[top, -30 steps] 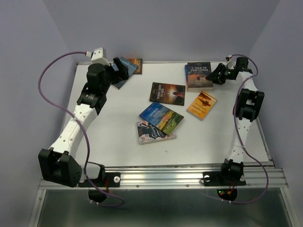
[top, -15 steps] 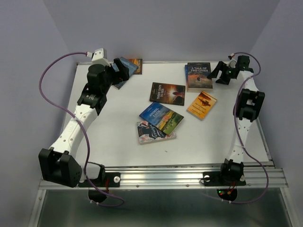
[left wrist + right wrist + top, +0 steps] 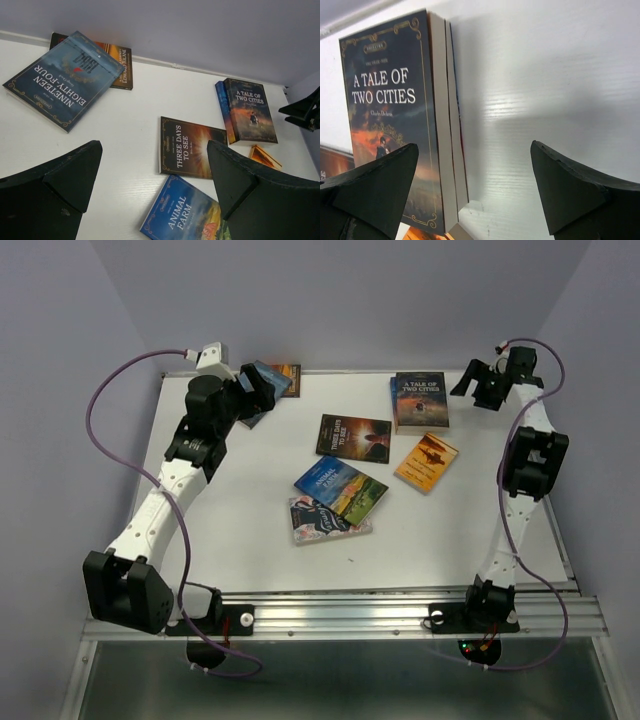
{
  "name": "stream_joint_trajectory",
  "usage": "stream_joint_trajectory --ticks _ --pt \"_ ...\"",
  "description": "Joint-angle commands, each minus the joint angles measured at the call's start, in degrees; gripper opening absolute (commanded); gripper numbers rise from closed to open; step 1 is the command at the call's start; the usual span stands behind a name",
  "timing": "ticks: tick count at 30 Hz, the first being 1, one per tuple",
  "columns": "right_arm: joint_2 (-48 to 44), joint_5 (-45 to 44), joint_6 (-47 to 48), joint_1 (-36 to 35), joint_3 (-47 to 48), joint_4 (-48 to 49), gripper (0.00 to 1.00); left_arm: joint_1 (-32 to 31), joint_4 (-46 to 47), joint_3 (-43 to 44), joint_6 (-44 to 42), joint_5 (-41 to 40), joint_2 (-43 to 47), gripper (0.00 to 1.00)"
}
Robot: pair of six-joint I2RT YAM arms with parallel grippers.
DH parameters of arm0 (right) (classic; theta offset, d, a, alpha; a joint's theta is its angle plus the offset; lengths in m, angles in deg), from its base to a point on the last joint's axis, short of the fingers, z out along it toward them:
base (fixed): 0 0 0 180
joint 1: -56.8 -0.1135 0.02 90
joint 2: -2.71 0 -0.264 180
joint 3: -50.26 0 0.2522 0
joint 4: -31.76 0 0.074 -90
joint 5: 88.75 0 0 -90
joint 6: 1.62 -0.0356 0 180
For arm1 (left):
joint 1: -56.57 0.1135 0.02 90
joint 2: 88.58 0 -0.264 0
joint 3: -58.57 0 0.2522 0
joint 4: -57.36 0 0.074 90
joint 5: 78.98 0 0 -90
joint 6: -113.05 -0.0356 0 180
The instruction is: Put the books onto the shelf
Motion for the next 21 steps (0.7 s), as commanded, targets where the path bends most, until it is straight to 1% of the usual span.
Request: stream_joint_trajectory --ticks 1,5,7,8,9,10,13,16,19,21 --pt "-4.2 -7.3 2.2 -0.4 -0.5 5.4 1.0 0.2 2.5 0.0 -0.3 0.8 -0.4 0.99" --pt "-2.4 -9.1 5.3 -2.8 0.0 5.4 1.0 0.2 2.4 0.5 -1.0 0.4 -0.6 0.99" --pt "-0.8 -12.7 6.9 -4.5 1.7 5.4 1.0 0.2 2.4 0.8 -1.3 0.1 -0.7 0.99" --pt "0.3 -16.0 8.3 -5.1 3.4 5.4 1.0 0.2 2.4 0.9 -1.3 0.1 -0.7 0.99" --pt "0.3 -16.1 8.3 -5.6 3.4 5.4 1.0 0.2 2.4 0.9 -1.3 0.1 -0.8 0.99" --pt "1.6 -18.6 9.0 -6.3 5.3 5.4 1.0 0.2 2.4 0.8 -1.3 0.1 -0.7 0.99" --pt "3.7 -20.7 8.8 -6.3 9.0 5.4 1.0 0.2 2.6 0.5 -1.2 0.1 -0.7 0.99" --pt "5.3 -22.6 8.0 -6.3 10.4 5.7 1.0 0.2 2.5 0.5 -1.3 0.3 -0.8 0.99" --pt "5.6 -24.7 8.4 -6.3 10.4 6.3 1.0 0.2 2.5 0.5 -1.7 0.2 -1.0 0.99" --pt "5.1 -24.5 9.1 -6.3 10.0 6.6 1.0 0.2 2.5 0.6 -1.9 0.1 -1.2 0.99"
